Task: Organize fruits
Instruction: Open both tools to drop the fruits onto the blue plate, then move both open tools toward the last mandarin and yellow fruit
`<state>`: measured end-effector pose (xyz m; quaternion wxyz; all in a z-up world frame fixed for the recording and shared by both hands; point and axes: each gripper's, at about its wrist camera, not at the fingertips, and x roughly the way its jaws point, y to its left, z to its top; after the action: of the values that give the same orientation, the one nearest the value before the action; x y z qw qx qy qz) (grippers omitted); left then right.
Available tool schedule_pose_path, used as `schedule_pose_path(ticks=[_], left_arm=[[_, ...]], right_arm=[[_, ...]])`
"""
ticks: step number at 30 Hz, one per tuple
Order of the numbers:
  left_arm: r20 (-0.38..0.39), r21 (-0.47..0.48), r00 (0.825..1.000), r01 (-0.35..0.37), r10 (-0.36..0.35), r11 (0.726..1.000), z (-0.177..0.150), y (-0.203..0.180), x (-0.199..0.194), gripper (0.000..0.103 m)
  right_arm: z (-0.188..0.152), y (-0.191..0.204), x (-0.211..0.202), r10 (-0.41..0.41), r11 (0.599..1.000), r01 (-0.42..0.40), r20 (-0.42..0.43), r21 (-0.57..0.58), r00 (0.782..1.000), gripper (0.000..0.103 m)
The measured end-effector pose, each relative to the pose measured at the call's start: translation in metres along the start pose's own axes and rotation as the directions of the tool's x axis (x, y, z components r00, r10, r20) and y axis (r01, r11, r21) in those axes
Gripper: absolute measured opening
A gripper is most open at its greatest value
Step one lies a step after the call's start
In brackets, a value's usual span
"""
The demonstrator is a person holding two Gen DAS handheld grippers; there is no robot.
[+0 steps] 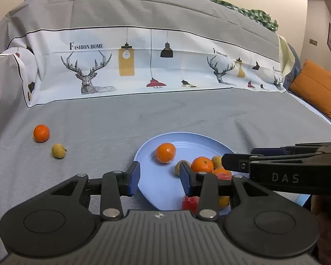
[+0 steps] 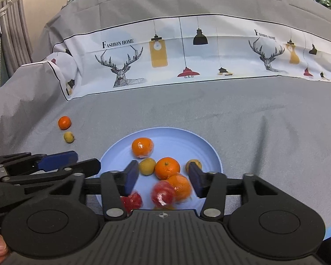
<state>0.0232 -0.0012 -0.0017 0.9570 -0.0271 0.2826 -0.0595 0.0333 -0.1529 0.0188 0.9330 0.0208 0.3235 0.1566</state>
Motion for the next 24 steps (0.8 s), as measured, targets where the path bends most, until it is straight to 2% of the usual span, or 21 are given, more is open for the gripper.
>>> schedule_pose_path(ticks=[8, 24], left_arm=[[-0.007, -0.009, 1.000, -0.022, 0.022, 1.000, 0.0004, 0.0015, -0.0002, 0.044], [-0.009, -0.009, 1.000, -0.027, 0.027, 1.000, 0.0005, 0.0015, 0.0002, 0.044]], right_arm=[[-0.0003, -0.0071, 0.0015, -0.017, 0.999, 0.017, -0.005, 0.035, 1.000, 0.058], [-0.0006, -0.0051, 0.0031, -0.019, 1.000, 0.019, -0.008, 0.021, 1.000, 0.059]])
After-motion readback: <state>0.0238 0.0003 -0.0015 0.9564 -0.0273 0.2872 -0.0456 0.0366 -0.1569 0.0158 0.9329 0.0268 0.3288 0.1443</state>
